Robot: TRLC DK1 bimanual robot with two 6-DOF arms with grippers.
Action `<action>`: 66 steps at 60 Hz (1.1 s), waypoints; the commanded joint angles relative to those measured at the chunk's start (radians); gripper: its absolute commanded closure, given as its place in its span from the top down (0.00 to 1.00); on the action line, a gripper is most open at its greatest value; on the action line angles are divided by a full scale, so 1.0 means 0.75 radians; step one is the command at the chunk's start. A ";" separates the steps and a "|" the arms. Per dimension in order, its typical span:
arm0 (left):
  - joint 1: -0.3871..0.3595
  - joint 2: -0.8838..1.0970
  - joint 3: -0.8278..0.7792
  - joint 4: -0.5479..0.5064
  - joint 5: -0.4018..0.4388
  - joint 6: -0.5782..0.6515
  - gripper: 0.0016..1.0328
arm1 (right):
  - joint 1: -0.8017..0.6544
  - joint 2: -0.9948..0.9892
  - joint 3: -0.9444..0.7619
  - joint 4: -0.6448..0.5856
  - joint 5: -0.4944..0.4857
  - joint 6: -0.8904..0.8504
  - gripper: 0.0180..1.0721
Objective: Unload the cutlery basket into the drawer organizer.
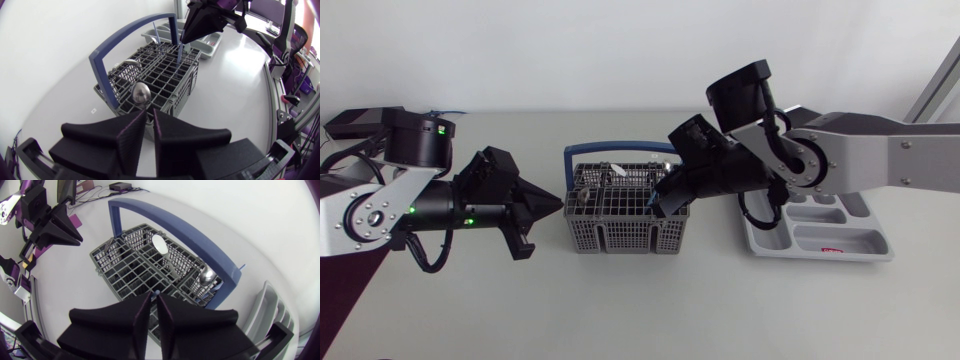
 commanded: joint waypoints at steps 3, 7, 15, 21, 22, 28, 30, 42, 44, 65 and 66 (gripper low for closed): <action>-0.011 -0.017 -0.029 -0.002 0.006 0.017 0.27 | 0.008 0.027 0.026 0.008 0.005 0.013 0.05; -0.011 -0.017 -0.031 -0.002 0.006 0.017 0.27 | 0.010 0.027 0.030 0.008 0.003 0.011 0.05; -0.009 -0.017 -0.035 0.000 0.006 0.019 0.27 | 0.014 0.025 0.032 0.008 -0.002 0.011 0.05; -0.007 -0.017 -0.035 0.000 0.006 0.019 0.27 | 0.016 0.015 0.036 0.003 -0.002 0.013 0.05; -0.007 -0.017 -0.035 0.000 0.006 0.019 0.27 | 0.016 0.011 0.036 0.001 -0.002 0.013 0.05; -0.005 -0.017 -0.041 0.006 0.006 0.021 0.27 | 0.029 -0.032 0.038 -0.023 0.005 0.015 0.05; -0.005 -0.017 -0.044 0.008 0.006 0.021 0.27 | 0.035 -0.044 0.038 -0.027 0.011 0.015 0.05; -0.007 -0.017 -0.048 0.014 0.006 0.021 0.27 | 0.049 -0.136 0.040 -0.070 0.052 0.013 0.05; -0.007 -0.017 -0.048 0.014 0.006 0.021 0.27 | 0.051 -0.153 0.038 -0.085 0.052 0.013 0.05; -0.013 -0.033 -0.060 0.014 0.006 0.023 0.27 | 0.066 -0.386 0.093 -0.283 0.062 0.013 0.05; -0.013 -0.033 -0.060 0.014 0.006 0.025 0.27 | 0.068 -0.396 0.097 -0.291 0.062 0.013 0.05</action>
